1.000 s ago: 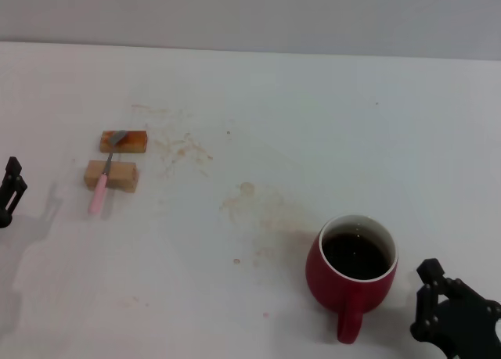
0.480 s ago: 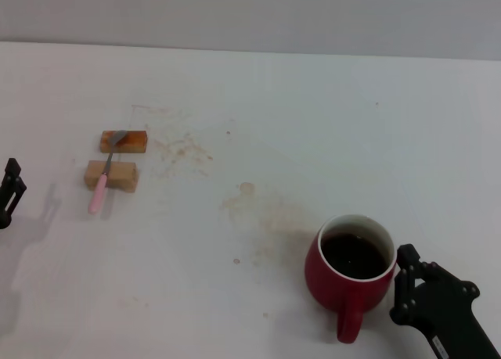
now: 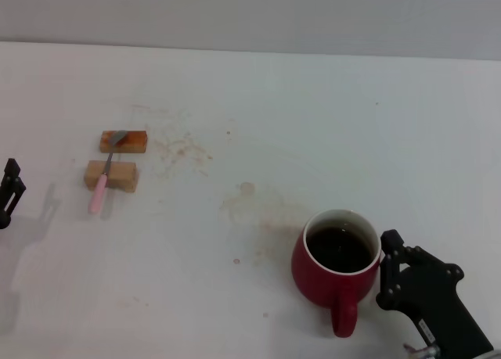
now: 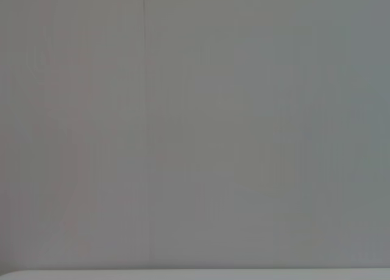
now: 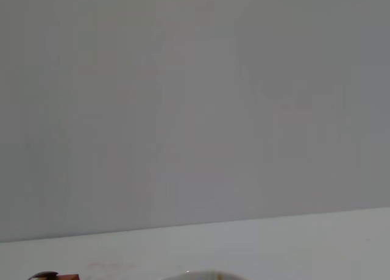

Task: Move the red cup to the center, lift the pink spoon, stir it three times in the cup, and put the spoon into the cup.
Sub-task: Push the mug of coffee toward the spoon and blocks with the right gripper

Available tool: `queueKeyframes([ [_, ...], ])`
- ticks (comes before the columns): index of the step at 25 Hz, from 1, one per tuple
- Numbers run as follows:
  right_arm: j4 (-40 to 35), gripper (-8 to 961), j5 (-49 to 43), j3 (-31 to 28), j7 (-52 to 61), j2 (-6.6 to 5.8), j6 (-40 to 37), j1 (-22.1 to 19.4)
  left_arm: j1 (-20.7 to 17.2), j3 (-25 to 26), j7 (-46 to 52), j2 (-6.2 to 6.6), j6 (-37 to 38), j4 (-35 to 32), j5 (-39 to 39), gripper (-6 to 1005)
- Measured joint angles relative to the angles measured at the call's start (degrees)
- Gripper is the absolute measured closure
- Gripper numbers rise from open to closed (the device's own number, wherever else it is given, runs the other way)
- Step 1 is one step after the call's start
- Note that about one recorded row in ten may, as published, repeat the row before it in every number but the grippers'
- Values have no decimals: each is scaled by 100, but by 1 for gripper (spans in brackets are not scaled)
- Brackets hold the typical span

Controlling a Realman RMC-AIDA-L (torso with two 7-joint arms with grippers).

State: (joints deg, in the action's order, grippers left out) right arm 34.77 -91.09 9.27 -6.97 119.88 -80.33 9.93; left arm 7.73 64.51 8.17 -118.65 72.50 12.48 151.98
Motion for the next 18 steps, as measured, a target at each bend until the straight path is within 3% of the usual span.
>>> queueKeyframes([
  [9, -105, 953, 22, -25, 3, -9, 144, 240, 0, 0, 0, -9, 0, -41, -1, 168],
  [18, 125, 953, 10, 201, -35, -7, 63, -172, 0, 0, 0, -8, 0, -53, 15, 168],
])
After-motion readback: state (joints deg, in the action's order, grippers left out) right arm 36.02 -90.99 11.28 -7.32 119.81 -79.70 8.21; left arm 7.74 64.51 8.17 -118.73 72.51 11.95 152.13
